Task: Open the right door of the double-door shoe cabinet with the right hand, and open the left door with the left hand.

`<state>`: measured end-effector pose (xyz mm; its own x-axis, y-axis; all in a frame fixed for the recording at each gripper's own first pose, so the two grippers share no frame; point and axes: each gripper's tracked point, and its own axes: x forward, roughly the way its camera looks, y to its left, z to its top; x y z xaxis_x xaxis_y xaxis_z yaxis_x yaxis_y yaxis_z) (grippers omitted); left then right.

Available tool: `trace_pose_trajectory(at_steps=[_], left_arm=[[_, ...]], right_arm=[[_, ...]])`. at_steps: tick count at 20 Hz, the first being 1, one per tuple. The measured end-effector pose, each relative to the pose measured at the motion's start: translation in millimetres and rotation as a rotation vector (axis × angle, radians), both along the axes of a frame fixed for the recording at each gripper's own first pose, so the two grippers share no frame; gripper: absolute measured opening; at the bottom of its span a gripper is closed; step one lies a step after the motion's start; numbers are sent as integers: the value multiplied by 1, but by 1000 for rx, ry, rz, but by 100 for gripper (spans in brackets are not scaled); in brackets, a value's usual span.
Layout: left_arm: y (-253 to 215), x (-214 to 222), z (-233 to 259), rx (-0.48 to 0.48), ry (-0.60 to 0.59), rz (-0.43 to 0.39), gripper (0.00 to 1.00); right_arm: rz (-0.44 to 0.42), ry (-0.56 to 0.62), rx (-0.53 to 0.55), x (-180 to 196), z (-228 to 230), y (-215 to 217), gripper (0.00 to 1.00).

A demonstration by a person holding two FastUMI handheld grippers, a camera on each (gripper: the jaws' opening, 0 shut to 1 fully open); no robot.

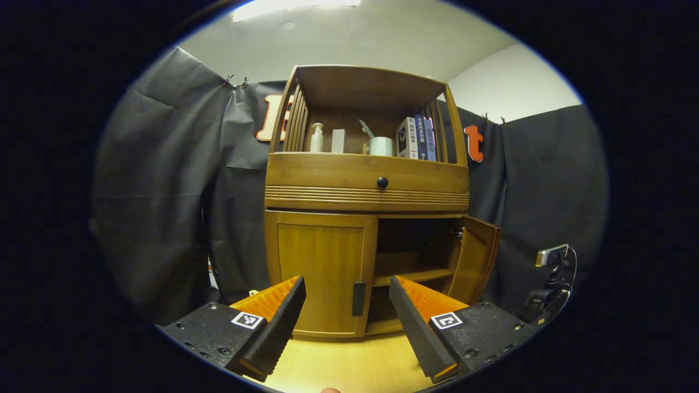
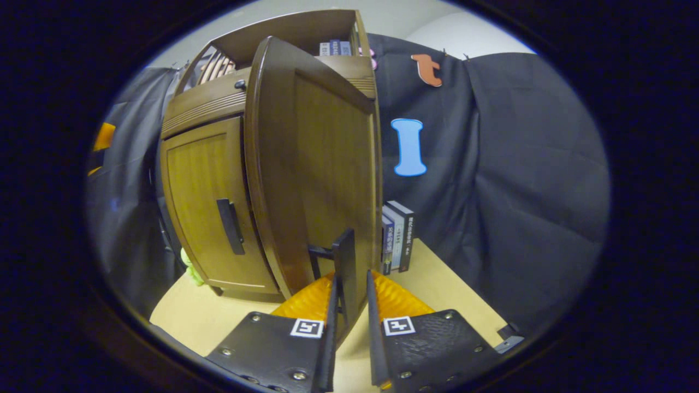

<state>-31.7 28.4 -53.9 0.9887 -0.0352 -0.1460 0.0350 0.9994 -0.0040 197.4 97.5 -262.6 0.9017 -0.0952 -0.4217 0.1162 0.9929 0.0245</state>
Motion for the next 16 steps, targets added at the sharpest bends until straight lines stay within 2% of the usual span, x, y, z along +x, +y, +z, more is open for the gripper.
trace_pose_trajectory(at_steps=[1, 3, 4, 6, 7, 16], left_arm=[[-4, 1, -2, -3, 2, -7, 96], [-10, 1, -4, -8, 6, -19, 96], [-13, 2, -5, -10, 9, -25, 96], [-18, 3, -7, -13, 13, -36, 96], [-20, 4, -9, -13, 17, -40, 96], [-42, 23, -25, -38, 45, -75, 96]], right_arm=[[-7, 2, 8, 0, 0, -1, 26], [-24, 2, -4, -3, 1, -7, 26], [-42, -1, -27, -1, 0, -17, 30], [-60, 0, -30, -4, 0, -26, 11], [-66, -1, -18, -3, 1, -28, 9], [-104, -41, -44, 0, 9, -53, 10]])
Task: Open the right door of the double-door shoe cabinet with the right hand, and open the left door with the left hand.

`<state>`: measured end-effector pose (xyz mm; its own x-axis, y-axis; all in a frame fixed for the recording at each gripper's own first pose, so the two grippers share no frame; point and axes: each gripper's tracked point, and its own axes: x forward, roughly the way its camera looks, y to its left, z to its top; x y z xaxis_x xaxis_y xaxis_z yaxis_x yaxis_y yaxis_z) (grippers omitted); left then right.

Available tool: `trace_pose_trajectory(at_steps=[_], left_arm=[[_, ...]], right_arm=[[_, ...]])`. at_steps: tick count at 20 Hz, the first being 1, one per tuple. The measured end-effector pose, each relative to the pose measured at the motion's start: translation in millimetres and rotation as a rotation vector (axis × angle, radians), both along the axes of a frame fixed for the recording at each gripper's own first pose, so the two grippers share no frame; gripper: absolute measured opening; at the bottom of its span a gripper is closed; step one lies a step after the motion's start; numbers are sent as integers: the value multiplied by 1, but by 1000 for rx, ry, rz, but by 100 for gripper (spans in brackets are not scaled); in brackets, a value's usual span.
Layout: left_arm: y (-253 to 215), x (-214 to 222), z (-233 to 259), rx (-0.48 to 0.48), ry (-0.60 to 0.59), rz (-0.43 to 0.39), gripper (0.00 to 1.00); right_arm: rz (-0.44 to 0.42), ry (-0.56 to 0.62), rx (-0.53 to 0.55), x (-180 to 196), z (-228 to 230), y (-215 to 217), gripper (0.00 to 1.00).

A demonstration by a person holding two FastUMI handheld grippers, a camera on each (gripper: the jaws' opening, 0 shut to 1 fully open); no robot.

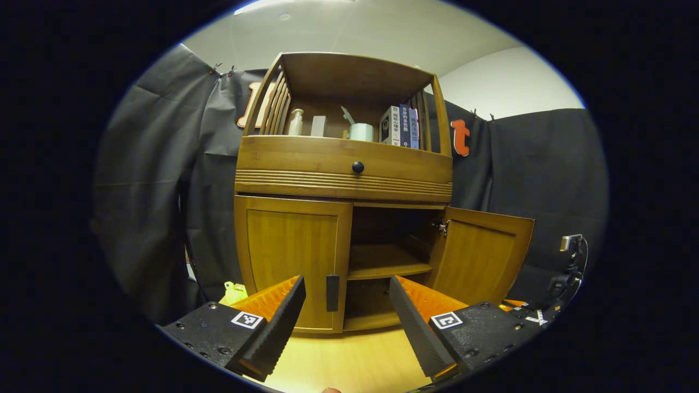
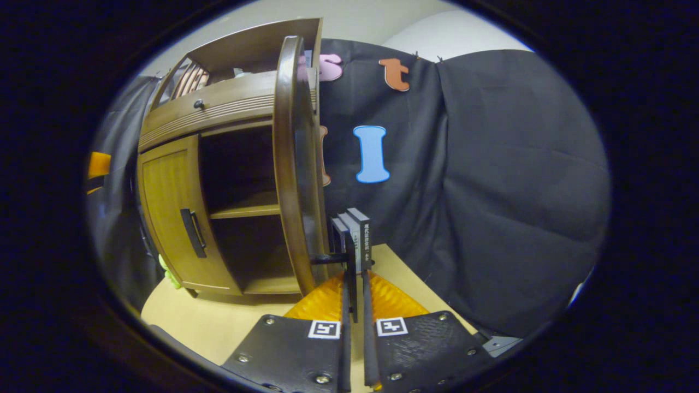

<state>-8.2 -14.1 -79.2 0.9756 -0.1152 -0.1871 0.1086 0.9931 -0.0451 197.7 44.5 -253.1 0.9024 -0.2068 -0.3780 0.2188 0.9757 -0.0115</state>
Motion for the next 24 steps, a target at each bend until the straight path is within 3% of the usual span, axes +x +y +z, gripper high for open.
trace_pose_trajectory(at_steps=[6, 7, 8, 10, 14, 24], left_arm=[[-4, 33, -21, 23, 15, 6, 96], [-3, 40, -27, 31, 22, 11, 92], [-1, 48, -34, 40, 28, 19, 96], [5, 66, -47, 50, 39, 43, 92], [10, 99, -86, 62, 96, 64, 96], [37, 170, -165, 101, 200, 115, 93]], right_arm=[[-53, -9, -48, -4, 6, -23, 10], [-53, -14, -41, -4, 7, -22, 10], [-65, -16, -48, -4, 8, -25, 10], [-81, -30, -66, -5, 14, -33, 10], [-115, -63, -92, -9, 26, -44, 10], [-248, -232, -184, -42, 102, -76, 10]])
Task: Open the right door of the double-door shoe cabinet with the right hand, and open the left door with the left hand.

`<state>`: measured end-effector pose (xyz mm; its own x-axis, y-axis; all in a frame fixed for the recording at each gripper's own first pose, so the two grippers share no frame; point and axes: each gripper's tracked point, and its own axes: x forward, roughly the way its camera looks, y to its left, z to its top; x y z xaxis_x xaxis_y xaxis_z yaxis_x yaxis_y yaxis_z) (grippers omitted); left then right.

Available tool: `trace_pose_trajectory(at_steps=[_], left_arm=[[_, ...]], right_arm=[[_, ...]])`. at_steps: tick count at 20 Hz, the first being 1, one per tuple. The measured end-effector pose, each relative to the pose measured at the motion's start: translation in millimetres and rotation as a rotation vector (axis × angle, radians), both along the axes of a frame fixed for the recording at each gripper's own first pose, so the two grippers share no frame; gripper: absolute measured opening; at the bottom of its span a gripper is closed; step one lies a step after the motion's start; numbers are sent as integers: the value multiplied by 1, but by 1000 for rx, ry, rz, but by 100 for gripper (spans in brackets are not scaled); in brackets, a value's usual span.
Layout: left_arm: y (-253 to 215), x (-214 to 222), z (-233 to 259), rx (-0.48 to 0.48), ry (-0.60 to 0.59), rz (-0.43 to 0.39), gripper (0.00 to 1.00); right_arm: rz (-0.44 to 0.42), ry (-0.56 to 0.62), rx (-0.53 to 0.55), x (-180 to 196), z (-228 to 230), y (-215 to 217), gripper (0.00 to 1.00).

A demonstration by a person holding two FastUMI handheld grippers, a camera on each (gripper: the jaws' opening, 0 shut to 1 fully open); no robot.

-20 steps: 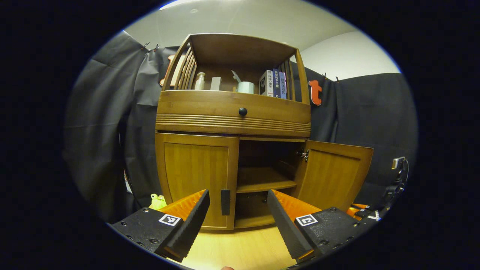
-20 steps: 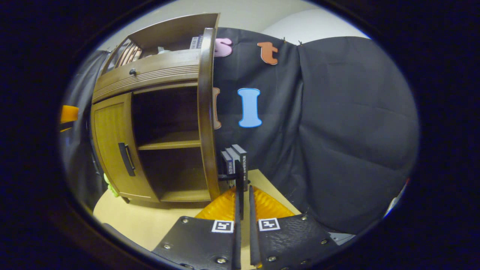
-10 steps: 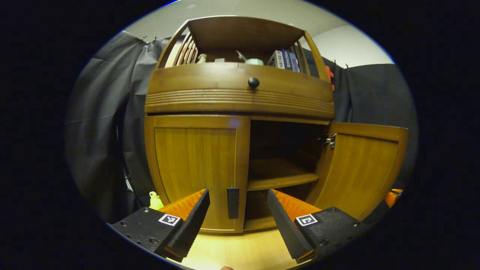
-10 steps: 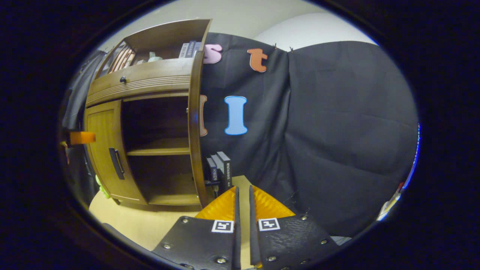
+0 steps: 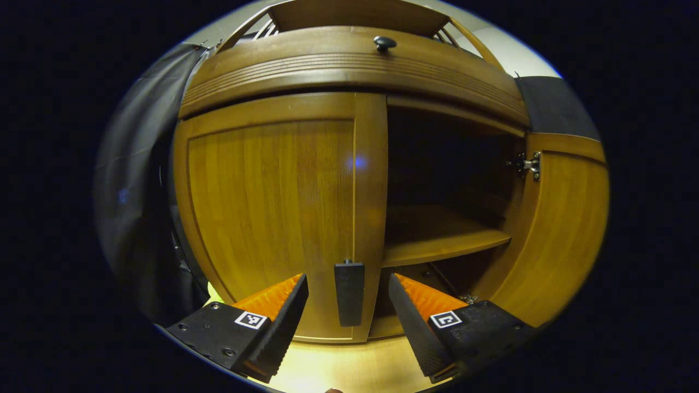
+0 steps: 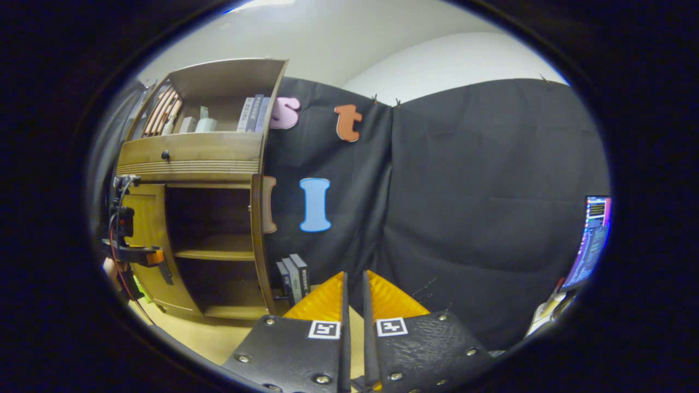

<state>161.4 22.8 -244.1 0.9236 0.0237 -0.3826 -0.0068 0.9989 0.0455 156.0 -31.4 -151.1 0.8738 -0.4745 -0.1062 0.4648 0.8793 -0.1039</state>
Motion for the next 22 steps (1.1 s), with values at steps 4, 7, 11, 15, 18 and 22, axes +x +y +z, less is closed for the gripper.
trace_pose_trajectory(at_steps=[4, 7, 11, 15, 18, 22], left_arm=[[3, 15, -23, 5, 29, 2, 92], [6, 19, -35, 20, 46, 3, 86], [0, 23, -46, 27, 67, -14, 72], [-6, 23, -48, 40, 53, -30, 50], [-10, 26, -47, 37, 44, -34, 37], [-10, 21, -46, 30, 58, -26, 31]], right_arm=[[-57, -43, -27, -24, 27, -1, 10], [-92, -46, -41, -43, 32, -7, 10], [-119, -40, -39, -53, 32, -7, 10], [-130, -34, -20, -53, 29, -6, 10], [-118, -31, -7, -55, 26, -2, 10], [-73, -27, -9, -53, 28, 5, 10]])
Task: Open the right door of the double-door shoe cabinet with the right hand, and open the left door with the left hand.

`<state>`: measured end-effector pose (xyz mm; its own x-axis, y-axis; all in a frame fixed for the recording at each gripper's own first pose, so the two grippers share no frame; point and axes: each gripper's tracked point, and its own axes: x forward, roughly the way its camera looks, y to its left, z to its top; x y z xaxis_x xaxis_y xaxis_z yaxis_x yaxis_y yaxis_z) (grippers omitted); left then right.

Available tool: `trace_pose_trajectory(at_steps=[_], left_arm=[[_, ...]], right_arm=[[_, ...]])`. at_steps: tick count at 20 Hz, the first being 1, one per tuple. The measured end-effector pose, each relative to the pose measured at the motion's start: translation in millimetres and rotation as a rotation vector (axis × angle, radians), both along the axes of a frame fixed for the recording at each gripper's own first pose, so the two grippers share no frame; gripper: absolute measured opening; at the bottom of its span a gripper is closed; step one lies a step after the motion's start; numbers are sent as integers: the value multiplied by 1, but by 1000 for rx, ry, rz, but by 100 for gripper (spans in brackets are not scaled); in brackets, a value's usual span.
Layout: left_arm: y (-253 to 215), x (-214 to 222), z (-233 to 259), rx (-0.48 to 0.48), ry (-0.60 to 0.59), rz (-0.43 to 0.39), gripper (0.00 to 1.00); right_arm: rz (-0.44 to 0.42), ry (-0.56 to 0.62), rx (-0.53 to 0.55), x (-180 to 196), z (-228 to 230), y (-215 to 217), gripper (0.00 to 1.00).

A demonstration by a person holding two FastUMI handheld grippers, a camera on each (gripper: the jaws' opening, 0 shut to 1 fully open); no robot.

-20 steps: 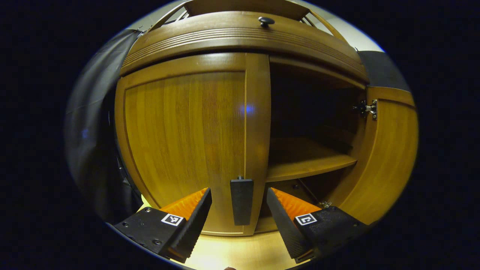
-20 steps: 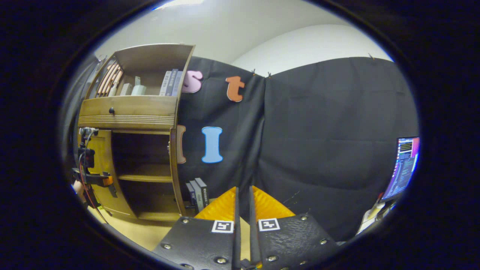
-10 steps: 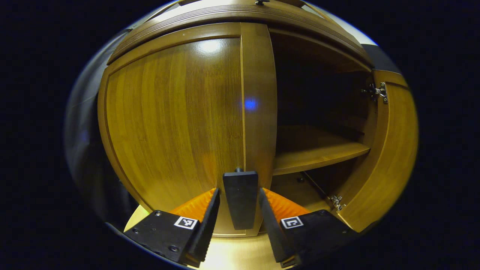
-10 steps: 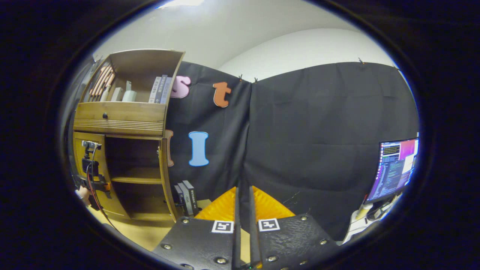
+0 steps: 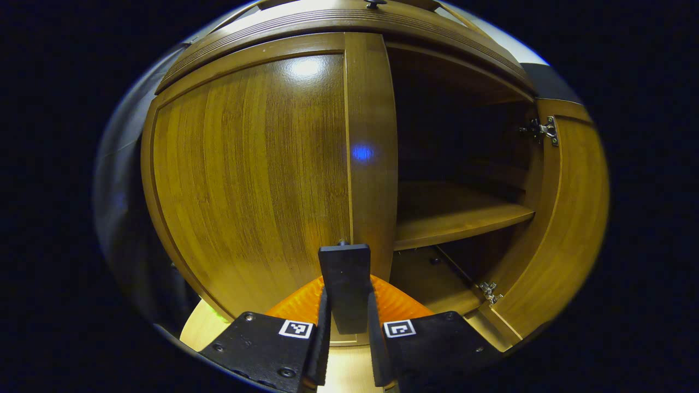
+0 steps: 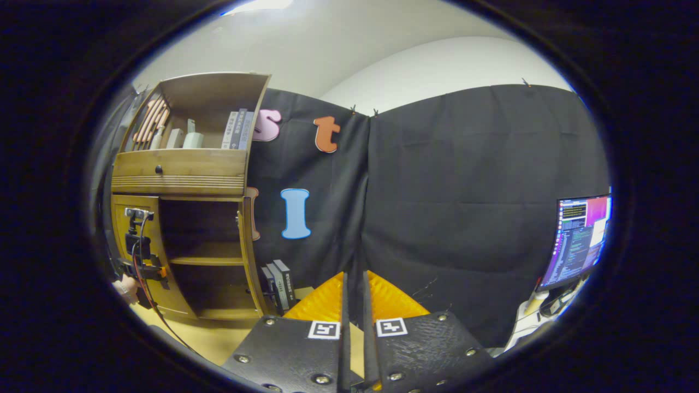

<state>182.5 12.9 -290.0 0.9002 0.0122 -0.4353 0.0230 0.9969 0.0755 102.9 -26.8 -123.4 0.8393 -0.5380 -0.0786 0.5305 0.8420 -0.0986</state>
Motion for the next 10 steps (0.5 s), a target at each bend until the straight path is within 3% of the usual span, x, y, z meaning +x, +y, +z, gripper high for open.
trace_pose_trajectory(at_steps=[10], left_arm=[[-3, 3, 3, -21, -17, -15, 30]], right_arm=[[151, 11, 24, 25, -3, 29, 10]])
